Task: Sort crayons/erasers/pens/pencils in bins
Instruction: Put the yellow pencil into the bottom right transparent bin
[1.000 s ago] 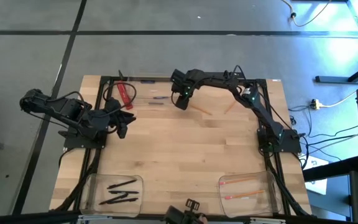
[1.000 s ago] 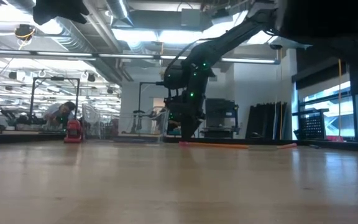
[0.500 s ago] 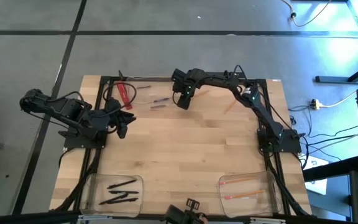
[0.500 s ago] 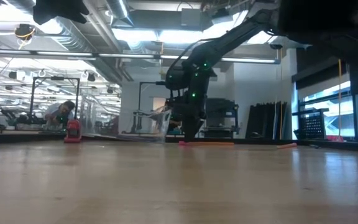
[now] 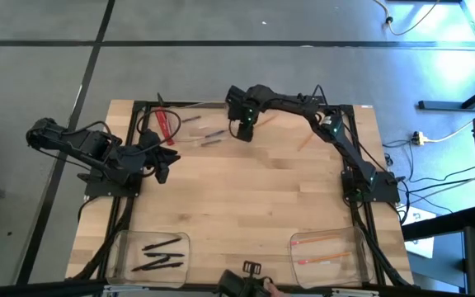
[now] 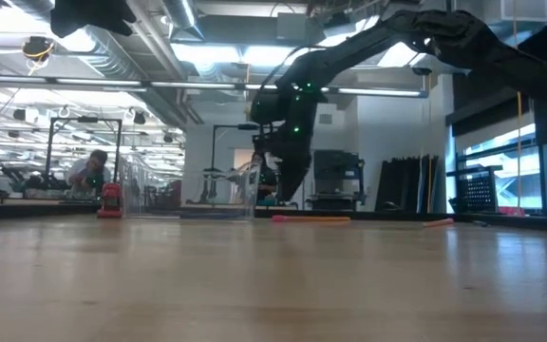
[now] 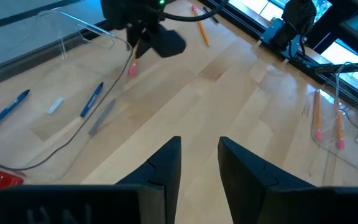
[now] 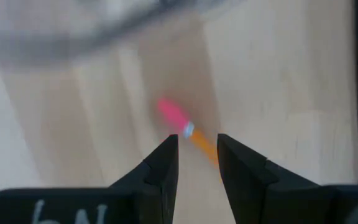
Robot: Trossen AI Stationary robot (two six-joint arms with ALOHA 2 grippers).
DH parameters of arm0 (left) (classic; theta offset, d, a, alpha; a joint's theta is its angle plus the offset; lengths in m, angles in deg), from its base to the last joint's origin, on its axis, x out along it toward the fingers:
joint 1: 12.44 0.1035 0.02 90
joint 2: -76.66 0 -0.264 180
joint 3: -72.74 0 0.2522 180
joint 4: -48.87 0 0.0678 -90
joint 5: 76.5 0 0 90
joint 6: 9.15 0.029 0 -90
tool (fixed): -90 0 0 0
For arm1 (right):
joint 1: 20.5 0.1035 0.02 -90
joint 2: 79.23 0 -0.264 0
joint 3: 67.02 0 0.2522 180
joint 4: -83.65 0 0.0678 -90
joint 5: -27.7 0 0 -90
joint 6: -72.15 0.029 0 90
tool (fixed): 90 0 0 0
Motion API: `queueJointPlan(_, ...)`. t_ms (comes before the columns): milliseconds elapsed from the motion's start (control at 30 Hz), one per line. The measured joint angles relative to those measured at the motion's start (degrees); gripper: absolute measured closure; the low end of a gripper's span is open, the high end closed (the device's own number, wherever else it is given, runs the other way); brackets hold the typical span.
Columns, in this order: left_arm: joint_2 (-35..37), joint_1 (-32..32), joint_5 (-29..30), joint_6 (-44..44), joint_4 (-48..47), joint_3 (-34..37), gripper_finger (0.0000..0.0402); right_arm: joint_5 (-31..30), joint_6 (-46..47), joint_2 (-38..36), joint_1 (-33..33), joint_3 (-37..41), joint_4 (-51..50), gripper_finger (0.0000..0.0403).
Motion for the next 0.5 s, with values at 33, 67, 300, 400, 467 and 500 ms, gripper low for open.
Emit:
queueJointPlan(33, 0.0, 0.0, 0.0, 0.0, 0.0, 0.0, 0.0305, 0.0, -2.3, 0.0, -0.1, -0.3, -1.7, 0.029)
queueJointPlan(67, 0.0, 0.0, 0.0, 0.0, 0.0, 0.0, 0.0305, 0.1, -5.3, 0.0, -0.3, -0.4, -3.1, 0.029)
queueJointPlan(300, 0.0, 0.0, 0.0, 0.0, 0.0, 0.0, 0.0305, 3.1, -22.1, -0.2, -2.1, 1.0, -7.6, 0.029)
queueJointPlan(400, 0.0, 0.0, 0.0, 0.0, 0.0, 0.0, 0.0305, 6.9, -27.5, -0.2, -2.4, 1.0, -4.9, 0.029)
queueJointPlan(467, 0.0, 0.0, 0.0, 0.0, 0.0, 0.0, 0.0305, 7.7, -31.1, -0.2, -2.3, 1.0, -3.6, 0.029)
queueJointPlan(500, 0.0, 0.0, 0.0, 0.0, 0.0, 0.0, 0.0305, 7.7, -32.6, -0.2, -2.3, 1.0, -3.0, 0.029)
